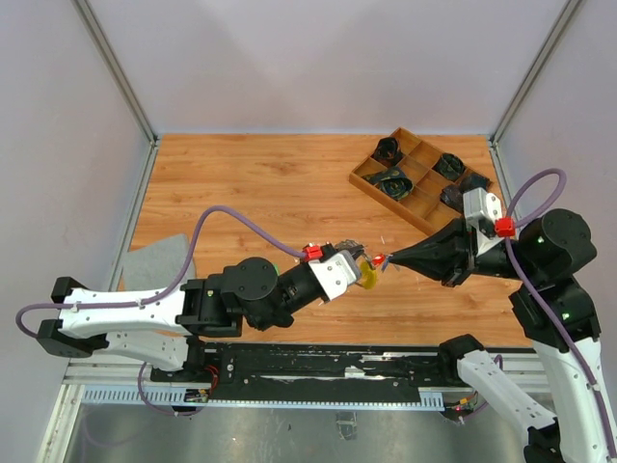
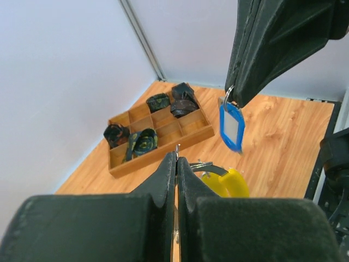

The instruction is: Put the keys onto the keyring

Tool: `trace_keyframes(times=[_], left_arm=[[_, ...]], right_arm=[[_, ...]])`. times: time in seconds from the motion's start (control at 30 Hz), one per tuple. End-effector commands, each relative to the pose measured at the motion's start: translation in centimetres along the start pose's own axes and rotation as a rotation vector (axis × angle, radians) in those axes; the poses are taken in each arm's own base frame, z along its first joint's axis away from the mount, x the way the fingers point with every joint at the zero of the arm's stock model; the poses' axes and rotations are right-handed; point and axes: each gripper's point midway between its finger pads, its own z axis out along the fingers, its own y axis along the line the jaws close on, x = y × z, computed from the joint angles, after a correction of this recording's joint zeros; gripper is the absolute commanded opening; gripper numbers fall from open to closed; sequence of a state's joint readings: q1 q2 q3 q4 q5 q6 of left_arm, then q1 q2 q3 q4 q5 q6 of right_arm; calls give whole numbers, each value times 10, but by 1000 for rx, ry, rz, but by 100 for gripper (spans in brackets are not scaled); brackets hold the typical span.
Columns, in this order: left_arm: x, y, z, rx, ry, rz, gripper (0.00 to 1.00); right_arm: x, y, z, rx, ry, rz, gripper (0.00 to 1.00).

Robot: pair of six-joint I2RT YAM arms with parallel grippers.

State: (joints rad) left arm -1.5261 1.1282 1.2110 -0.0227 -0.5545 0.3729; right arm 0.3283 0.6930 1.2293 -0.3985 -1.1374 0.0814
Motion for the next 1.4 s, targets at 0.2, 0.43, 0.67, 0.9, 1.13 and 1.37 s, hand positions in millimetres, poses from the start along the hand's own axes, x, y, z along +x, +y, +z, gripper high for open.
trace_keyframes(times=[0.2, 0.43, 0.67, 0.9, 1.13, 1.37], left_arm=[[-33, 13, -6, -75, -115, 34, 1], [-34, 7, -1, -63, -123, 23, 1], [-34, 0, 5, -46, -124, 21, 1], [-37, -4, 5, -32, -133, 10, 1], [-39, -6, 5, -27, -137, 3, 1], [-40, -9, 5, -22, -139, 3, 1]], right_arm=[[-20, 8, 2, -68, -51, -34, 1], [-17, -2, 6, -43, -49, -9, 1], [-14, -7, 7, -28, -49, 14, 1], [-7, -14, 10, -12, -41, 48, 1], [1, -19, 12, -2, -30, 74, 1], [4, -23, 13, 21, -22, 89, 1]])
